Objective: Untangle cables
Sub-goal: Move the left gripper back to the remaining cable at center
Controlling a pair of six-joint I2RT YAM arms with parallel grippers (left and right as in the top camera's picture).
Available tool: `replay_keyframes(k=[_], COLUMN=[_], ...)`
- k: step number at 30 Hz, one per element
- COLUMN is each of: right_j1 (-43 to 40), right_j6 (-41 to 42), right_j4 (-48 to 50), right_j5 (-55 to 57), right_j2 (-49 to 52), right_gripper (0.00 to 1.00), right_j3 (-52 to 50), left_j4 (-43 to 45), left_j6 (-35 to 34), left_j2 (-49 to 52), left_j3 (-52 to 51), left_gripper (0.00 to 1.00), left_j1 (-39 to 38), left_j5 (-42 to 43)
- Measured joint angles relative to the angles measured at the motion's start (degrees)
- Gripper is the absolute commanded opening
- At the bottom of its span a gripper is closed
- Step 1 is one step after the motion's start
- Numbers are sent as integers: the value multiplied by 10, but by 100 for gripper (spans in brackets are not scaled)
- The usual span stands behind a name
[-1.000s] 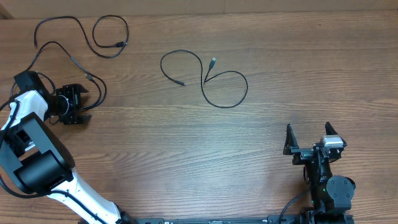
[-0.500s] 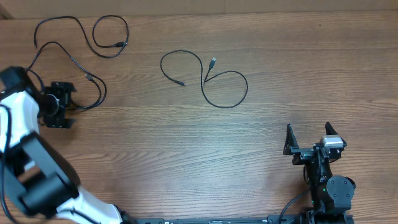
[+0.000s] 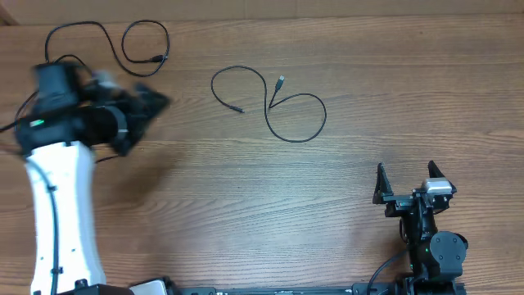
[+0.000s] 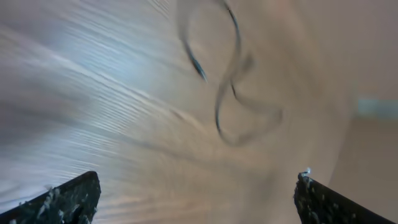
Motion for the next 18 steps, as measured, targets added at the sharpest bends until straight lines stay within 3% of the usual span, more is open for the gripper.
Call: replay_keyframes(k=[10,18], right_j1=[0,0], right_j6=[0,0], right_j4=[0,0], right_j5=[0,0], right_j2=[0,0], right_gripper=[100,100], right_j3=[0,0], left_j4=[47,99], left_j6=[46,51], left_j2=[39,83], left_j3=[0,0], left_gripper=[100,100], left_j1=[-245,-329], left_j5=[-70,-89])
